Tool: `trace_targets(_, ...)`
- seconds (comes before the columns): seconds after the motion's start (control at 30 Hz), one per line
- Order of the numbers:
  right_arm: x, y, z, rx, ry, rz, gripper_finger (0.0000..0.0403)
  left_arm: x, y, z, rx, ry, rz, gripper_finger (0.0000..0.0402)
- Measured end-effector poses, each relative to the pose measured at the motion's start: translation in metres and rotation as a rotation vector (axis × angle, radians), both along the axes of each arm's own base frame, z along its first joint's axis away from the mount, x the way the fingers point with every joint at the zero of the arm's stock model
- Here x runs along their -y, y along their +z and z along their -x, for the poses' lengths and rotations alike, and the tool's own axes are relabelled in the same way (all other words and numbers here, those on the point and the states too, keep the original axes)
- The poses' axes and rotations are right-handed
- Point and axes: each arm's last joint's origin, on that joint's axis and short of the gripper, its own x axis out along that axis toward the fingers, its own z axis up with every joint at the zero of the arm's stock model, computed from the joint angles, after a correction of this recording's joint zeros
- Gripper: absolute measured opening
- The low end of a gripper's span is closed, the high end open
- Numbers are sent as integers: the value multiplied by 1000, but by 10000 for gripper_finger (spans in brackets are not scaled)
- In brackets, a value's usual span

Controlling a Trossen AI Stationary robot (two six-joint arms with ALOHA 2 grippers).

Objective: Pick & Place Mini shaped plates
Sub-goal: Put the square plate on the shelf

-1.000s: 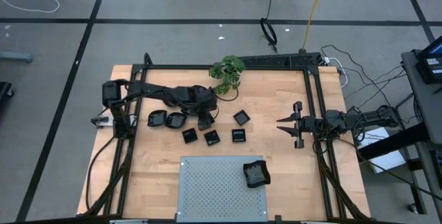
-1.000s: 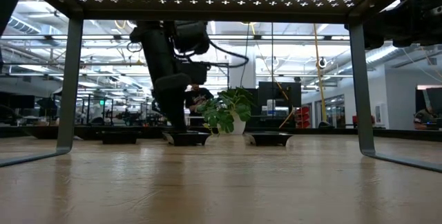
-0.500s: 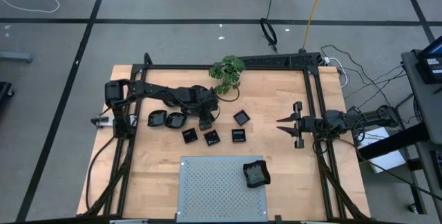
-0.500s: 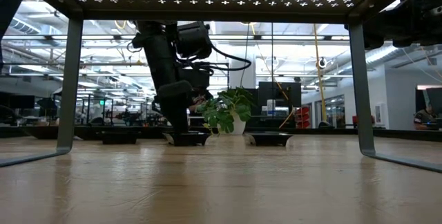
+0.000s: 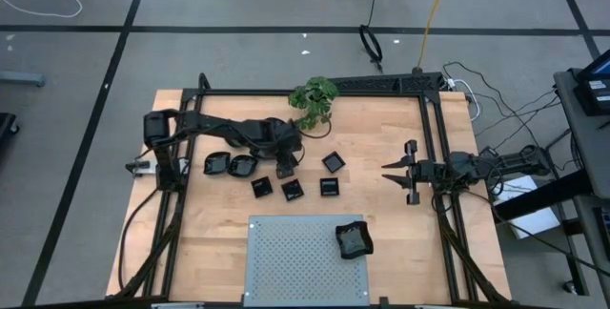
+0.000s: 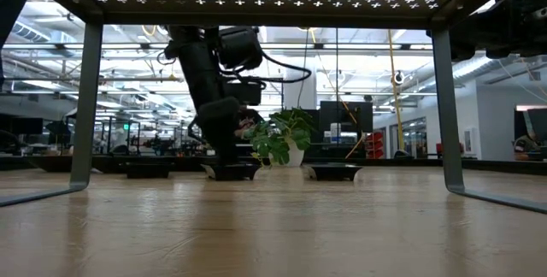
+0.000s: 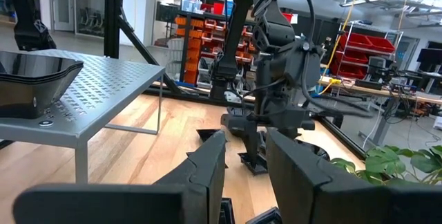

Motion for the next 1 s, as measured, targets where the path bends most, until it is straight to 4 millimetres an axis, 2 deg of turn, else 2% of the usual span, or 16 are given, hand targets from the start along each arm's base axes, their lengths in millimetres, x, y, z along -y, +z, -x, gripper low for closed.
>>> trace_targets(0.37,0,0,0,0,0,0,94,-1,16,0,63,5,-57,243)
trace_targets(0.5,0,0,0,0,0,0,96,-7,23,5,57,25,-85,243)
trace_targets(0.73,0,0,0,0,0,0,95,-21,13,9,23,77,-58,243)
trace_targets(1.0,0,0,0,0,0,0,95,-12,12,4,42,22,-16,243)
